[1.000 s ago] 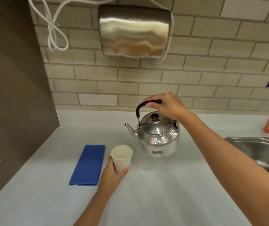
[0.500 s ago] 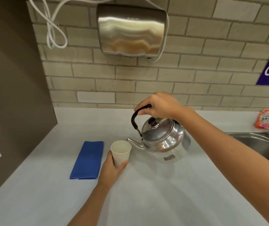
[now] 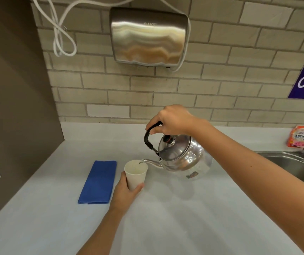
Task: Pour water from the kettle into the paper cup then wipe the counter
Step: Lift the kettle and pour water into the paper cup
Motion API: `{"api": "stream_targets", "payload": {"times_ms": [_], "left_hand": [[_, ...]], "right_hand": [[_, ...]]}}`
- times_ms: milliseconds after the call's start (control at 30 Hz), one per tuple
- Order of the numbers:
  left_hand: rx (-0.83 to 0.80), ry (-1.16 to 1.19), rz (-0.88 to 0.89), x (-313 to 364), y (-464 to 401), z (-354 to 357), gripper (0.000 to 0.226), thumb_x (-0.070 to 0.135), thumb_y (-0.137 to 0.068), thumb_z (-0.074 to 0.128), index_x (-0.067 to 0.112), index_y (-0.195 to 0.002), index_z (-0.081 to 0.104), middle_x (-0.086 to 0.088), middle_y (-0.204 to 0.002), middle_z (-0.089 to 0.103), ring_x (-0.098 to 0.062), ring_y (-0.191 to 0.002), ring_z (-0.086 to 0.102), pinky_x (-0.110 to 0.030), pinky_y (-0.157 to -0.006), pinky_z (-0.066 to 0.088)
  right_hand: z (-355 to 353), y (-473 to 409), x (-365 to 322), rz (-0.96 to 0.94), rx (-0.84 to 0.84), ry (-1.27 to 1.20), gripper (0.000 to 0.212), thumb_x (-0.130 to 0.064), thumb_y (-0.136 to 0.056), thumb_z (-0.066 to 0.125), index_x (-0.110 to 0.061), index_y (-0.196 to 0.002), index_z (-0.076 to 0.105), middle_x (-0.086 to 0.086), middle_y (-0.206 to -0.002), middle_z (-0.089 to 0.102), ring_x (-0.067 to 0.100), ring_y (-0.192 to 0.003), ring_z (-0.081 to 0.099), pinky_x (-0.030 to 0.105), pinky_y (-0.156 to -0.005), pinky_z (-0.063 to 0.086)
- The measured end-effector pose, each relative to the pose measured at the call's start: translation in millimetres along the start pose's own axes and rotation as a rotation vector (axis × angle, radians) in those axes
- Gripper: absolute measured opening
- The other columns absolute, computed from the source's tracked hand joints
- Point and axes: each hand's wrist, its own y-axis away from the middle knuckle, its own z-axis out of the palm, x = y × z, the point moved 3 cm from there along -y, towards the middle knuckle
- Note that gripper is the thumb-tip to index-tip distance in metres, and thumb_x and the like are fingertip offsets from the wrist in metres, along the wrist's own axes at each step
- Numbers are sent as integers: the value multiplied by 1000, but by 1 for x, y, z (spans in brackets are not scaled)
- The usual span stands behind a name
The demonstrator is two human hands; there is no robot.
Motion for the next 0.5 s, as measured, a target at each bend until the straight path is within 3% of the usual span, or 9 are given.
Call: {"api": "stream_targets", "payload": {"times_ms": [133,333,500], "left_hand": [[0,12,0,2,1,0,72,35,-73,75,25,-130,33,9,-114,49,-12,-101,50,-26,-83,43],[-3,5,-6,4,2,-1,76,34,-73,75,21,-134,31,1,-125,51,-17,-109,50,-34,-94,47],[0,4,-8,5,3,0,76,34,-73,76,22,-133,32,-2,-128,52,-14,-106,49,-29,-89,45]], "right_hand": [[-3,-2,-4,-36,-12,15,20,-44,-83,62,-42,-103,66,-15,-73,69,1,-47,40,24,-45,29],[-6,-5,-8,-71,-18,65,22,-44,-83,61,-40,-104,66,-12,-81,73,8,-59,48,23,-45,27],[-9,-7,-9,-85,-20,82,21,-43,-83,61,-40,-104,66,-11,-82,73,9,-59,47,23,-45,25]]}}
